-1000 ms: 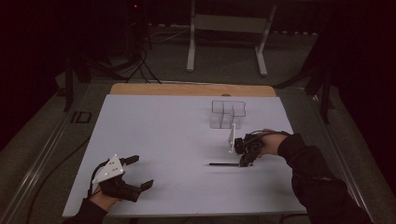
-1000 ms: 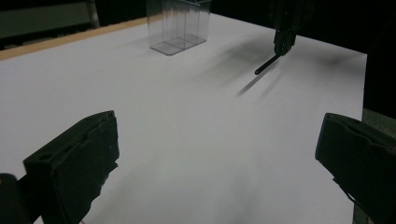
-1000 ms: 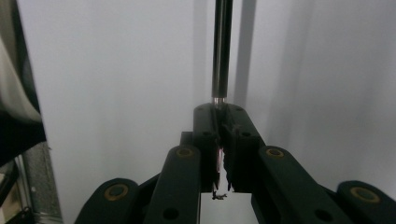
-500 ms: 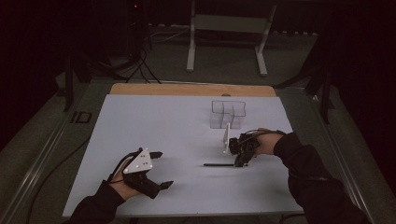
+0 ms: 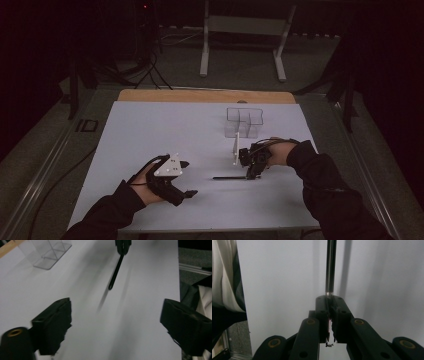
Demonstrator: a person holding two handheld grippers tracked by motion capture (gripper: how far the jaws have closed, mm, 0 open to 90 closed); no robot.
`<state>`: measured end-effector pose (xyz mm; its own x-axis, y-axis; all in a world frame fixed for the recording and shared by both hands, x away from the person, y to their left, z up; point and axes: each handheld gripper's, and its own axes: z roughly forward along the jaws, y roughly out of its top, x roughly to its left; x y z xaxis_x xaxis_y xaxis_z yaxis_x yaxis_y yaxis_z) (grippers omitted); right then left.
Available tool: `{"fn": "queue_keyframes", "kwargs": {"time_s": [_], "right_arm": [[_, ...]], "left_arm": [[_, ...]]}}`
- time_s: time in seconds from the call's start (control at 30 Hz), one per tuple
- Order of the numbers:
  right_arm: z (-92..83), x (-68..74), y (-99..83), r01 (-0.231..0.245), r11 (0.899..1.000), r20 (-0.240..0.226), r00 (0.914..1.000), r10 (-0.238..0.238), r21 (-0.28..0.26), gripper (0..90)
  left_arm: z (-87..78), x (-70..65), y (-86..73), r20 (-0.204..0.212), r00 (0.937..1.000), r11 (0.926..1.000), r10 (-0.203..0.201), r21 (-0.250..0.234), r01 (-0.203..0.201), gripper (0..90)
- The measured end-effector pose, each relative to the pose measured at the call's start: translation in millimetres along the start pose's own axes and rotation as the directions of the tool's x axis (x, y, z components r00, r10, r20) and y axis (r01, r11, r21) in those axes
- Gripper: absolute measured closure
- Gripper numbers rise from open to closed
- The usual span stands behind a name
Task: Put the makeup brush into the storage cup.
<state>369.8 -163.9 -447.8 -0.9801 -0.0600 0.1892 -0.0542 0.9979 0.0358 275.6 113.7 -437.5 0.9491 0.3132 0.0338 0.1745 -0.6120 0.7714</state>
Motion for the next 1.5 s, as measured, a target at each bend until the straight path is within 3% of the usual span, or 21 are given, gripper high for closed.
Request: {"fn": "queue_keyframes", "kwargs": {"time_s": [0.17,0.4,0.5,0.6,0.7,0.83,1.03,1.17,1.33,1.47,1.5], "right_arm": [[1.7,-0.9,4.3,0.011,1.000,-0.006,0.9999,-0.011,0.013,84.0],[-1.2,-0.6,7.7,0.010,1.000,-0.006,0.9999,-0.010,0.013,84.0],[-1.7,-1.1,8.7,0.014,1.000,-0.004,0.9999,-0.014,0.016,84.0],[-2.1,-0.5,9.2,0.010,1.000,-0.004,0.9999,-0.010,0.018,84.0],[-2.1,-0.7,9.2,0.009,1.000,-0.003,1.0000,-0.008,0.020,84.0],[-3.8,-0.6,10.7,0.019,1.000,0.000,0.9998,-0.019,0.016,84.0],[-5.5,1.4,13.8,0.024,1.000,0.000,0.9997,-0.024,0.012,84.0],[-6.3,1.2,15.7,0.026,1.000,0.000,0.9997,-0.026,0.010,84.0],[-5.0,0.6,16.5,0.030,0.999,-0.002,0.9996,-0.030,0.015,84.0],[-5.5,0.2,17.3,0.032,0.999,-0.002,0.9995,-0.032,0.008,83.9],[-5.7,0.6,17.6,0.028,1.000,-0.002,0.9996,-0.028,0.005,84.0]], "left_arm": [[8.0,3.1,13.9,0.056,0.9977,0.9970,0.039,0.065,-0.042,20.0],[26.1,10.0,27.1,0.100,0.9943,0.9890,0.035,0.140,-0.049,28.5],[36.8,12.4,31.4,0.129,0.9914,0.9803,0.021,0.192,-0.046,34.4],[48.3,13.3,33.2,0.134,0.9907,0.9693,0.026,0.239,-0.058,38.0],[57.6,13.7,35.2,0.137,0.9904,0.9639,0.018,0.261,-0.054,42.9],[67.7,15.3,37.6,0.139,0.9898,0.9575,0.028,0.281,-0.067,48.6],[81.0,17.0,37.5,0.136,0.9900,0.9562,0.037,0.283,-0.074,54.9],[88.5,16.9,37.8,0.148,0.9878,0.9533,0.048,0.289,-0.090,65.5],[93.2,15.8,39.0,0.144,0.9869,0.9481,0.073,0.297,-0.113,72.9],[94.8,15.0,40.0,0.133,0.9877,0.9498,0.082,0.290,-0.118,77.3],[95.2,15.2,40.4,0.126,0.9876,0.9464,0.094,0.297,-0.128,79.2]]}}
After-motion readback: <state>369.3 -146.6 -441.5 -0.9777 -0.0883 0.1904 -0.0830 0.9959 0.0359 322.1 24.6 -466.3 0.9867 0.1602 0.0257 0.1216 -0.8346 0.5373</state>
